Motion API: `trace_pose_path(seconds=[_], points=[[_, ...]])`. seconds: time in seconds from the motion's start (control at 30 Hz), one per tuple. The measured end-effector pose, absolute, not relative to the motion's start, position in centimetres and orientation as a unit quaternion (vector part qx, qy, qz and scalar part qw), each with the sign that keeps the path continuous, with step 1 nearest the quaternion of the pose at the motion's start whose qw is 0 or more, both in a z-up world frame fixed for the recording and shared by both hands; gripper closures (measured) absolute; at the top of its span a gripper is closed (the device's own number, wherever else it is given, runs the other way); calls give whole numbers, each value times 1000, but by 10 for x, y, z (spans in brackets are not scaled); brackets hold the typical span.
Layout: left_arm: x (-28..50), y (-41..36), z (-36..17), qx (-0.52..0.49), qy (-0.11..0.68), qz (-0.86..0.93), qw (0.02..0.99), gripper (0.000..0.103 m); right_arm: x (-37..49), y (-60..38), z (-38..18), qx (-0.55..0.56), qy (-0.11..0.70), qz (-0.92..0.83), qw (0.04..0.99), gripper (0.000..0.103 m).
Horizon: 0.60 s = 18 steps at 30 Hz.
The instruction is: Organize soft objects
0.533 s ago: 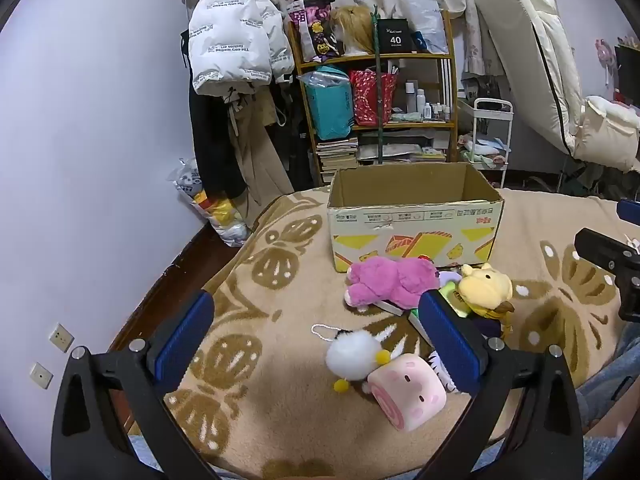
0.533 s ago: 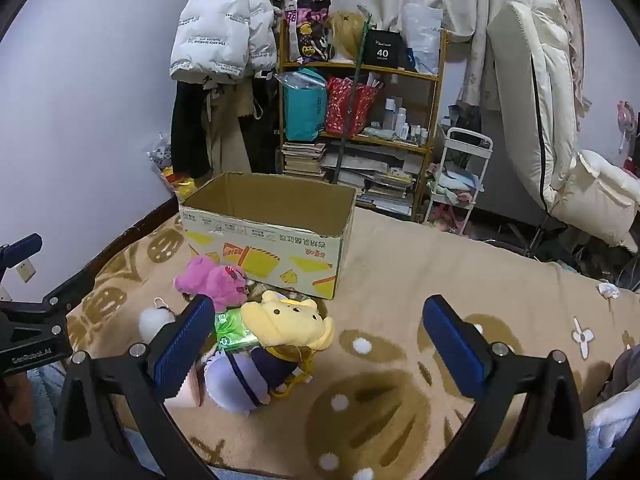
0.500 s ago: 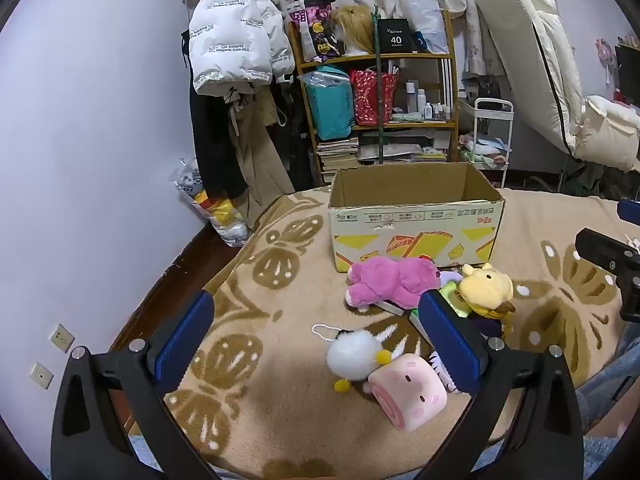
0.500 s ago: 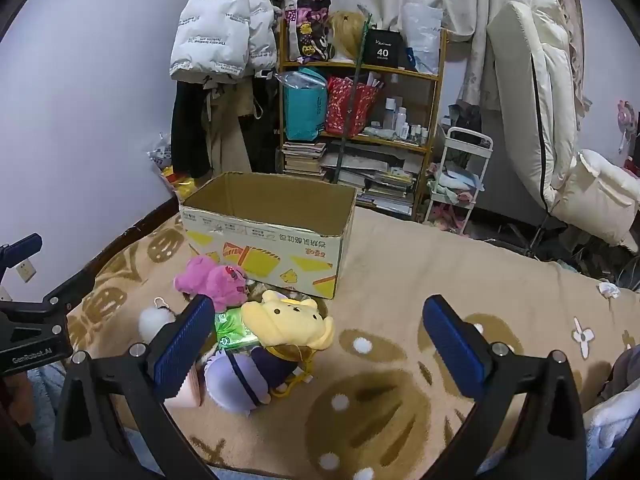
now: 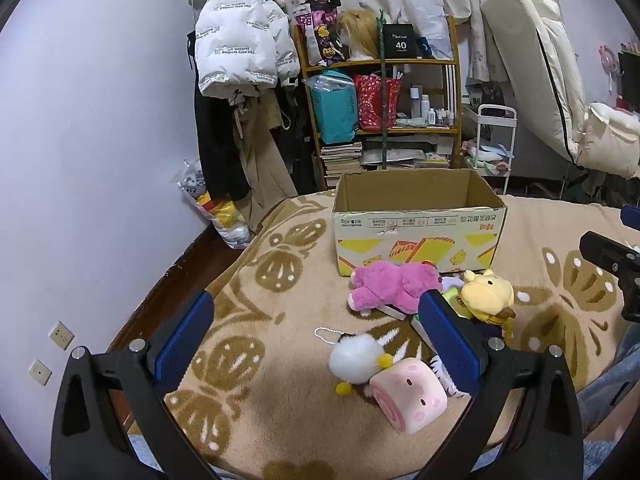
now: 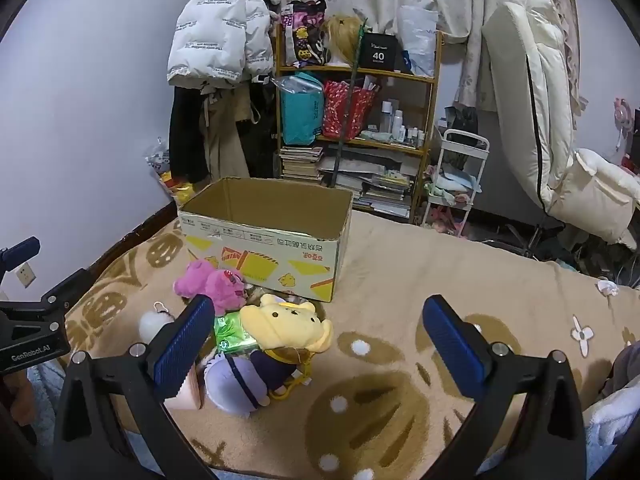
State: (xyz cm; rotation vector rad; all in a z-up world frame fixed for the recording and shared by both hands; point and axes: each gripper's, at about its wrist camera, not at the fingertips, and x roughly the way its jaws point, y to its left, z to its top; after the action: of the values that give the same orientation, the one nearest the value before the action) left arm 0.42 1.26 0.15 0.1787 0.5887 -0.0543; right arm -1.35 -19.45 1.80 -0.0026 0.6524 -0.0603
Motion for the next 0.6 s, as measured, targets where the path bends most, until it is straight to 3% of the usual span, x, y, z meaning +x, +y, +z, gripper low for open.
trace_pose_path(seconds=[0.6], points=[[1, 8, 5, 95, 287, -25, 953, 2, -19, -199, 20, -8, 318, -28, 948, 0]])
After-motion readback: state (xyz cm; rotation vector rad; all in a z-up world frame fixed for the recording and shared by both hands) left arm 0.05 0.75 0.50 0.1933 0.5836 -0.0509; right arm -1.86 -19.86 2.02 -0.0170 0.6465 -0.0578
